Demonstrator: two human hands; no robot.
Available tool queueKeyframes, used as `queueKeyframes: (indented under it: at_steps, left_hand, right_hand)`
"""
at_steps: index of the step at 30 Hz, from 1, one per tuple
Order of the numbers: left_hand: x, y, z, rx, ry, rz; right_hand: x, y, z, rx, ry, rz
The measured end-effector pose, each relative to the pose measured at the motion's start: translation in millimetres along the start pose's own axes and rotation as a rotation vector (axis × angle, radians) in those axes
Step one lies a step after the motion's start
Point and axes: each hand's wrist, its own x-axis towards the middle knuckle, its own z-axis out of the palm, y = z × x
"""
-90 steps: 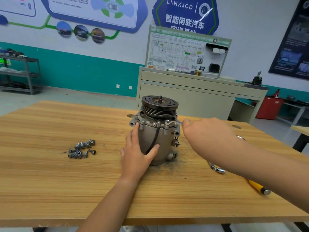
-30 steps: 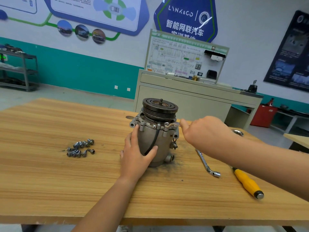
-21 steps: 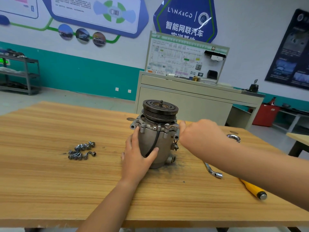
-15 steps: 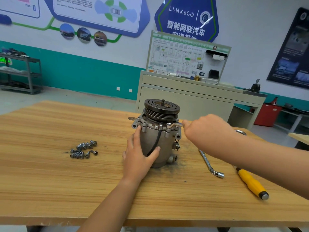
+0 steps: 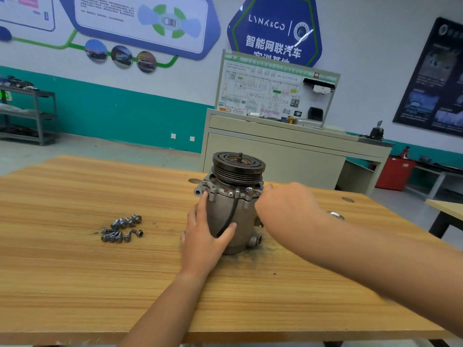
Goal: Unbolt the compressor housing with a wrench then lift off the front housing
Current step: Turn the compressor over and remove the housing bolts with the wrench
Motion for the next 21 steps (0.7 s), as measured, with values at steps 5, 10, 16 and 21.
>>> queueKeyframes:
  at_steps: [5,10,16,21]
  left_hand:
    - [1,1,0,-0.011,-0.008,-0.010]
    - [1,1,0,-0.009,-0.008,-0.008]
    - [0,0,0,-0.010,-0.011,-0.014]
    - [0,2,-1,-0.017,-0.009,-0.019]
  right_hand:
    - [-7,21,-1,0.149,-0.020,-0.018]
    - [-4,15,0,0.193,-0.034,-0.022]
    - [1,-5,-5,-0.025,-0.023,-0.076]
    - [-1,14,-3,-0.030,0.019,-0.087]
